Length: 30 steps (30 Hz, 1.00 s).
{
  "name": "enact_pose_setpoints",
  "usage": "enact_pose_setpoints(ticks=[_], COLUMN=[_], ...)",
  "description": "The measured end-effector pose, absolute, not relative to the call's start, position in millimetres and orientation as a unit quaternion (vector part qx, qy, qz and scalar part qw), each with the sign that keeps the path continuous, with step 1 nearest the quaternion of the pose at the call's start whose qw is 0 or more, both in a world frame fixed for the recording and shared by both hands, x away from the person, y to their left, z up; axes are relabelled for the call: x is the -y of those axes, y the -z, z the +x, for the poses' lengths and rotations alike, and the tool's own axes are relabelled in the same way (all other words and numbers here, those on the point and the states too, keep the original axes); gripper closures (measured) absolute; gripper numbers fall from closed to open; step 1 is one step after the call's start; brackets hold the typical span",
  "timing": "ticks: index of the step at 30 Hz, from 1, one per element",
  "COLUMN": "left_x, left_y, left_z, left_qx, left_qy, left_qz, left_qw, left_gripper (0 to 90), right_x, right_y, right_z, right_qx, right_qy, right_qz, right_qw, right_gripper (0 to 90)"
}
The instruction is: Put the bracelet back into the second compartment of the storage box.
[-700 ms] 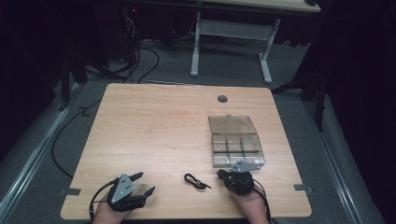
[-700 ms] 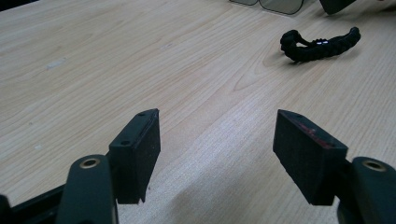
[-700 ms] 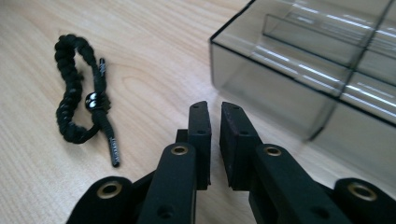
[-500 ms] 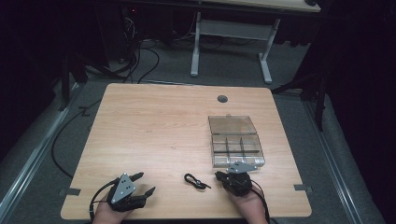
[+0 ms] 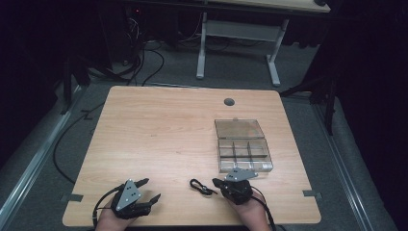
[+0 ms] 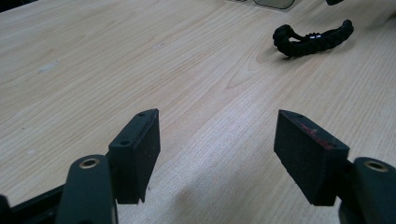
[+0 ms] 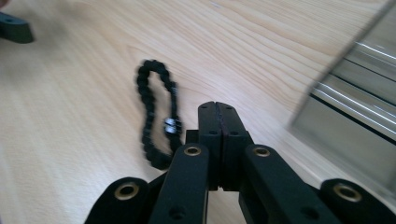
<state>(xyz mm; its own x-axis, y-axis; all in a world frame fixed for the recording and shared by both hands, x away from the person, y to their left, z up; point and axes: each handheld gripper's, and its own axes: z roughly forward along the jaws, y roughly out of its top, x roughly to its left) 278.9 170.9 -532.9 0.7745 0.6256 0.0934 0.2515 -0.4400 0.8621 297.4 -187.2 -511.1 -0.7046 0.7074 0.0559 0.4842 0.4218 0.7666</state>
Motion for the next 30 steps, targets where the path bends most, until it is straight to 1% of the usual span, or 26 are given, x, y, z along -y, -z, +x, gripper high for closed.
enact_pose_setpoints(ticks=[3, 11, 30], left_x=[-170.8, -170.6, -169.8], left_y=[532.9, 533.0, 533.0], left_z=[278.8, 278.3, 277.6], left_qx=[-0.265, -0.262, -0.258], left_qy=[-0.204, -0.205, -0.206], left_qz=[0.824, 0.825, 0.827], left_qw=[0.457, 0.457, 0.455], left_gripper=[32.0, 32.1, 32.1], right_x=[175.1, 162.2, 158.9], right_y=[513.9, 521.3, 526.2], right_z=[295.9, 296.9, 288.5], right_qx=[-0.841, -0.854, -0.866], right_qy=[-0.396, -0.387, -0.366], right_qz=[0.344, 0.326, 0.321], right_qw=[0.131, 0.12, 0.114], right_gripper=[90.0, 90.0, 90.0])
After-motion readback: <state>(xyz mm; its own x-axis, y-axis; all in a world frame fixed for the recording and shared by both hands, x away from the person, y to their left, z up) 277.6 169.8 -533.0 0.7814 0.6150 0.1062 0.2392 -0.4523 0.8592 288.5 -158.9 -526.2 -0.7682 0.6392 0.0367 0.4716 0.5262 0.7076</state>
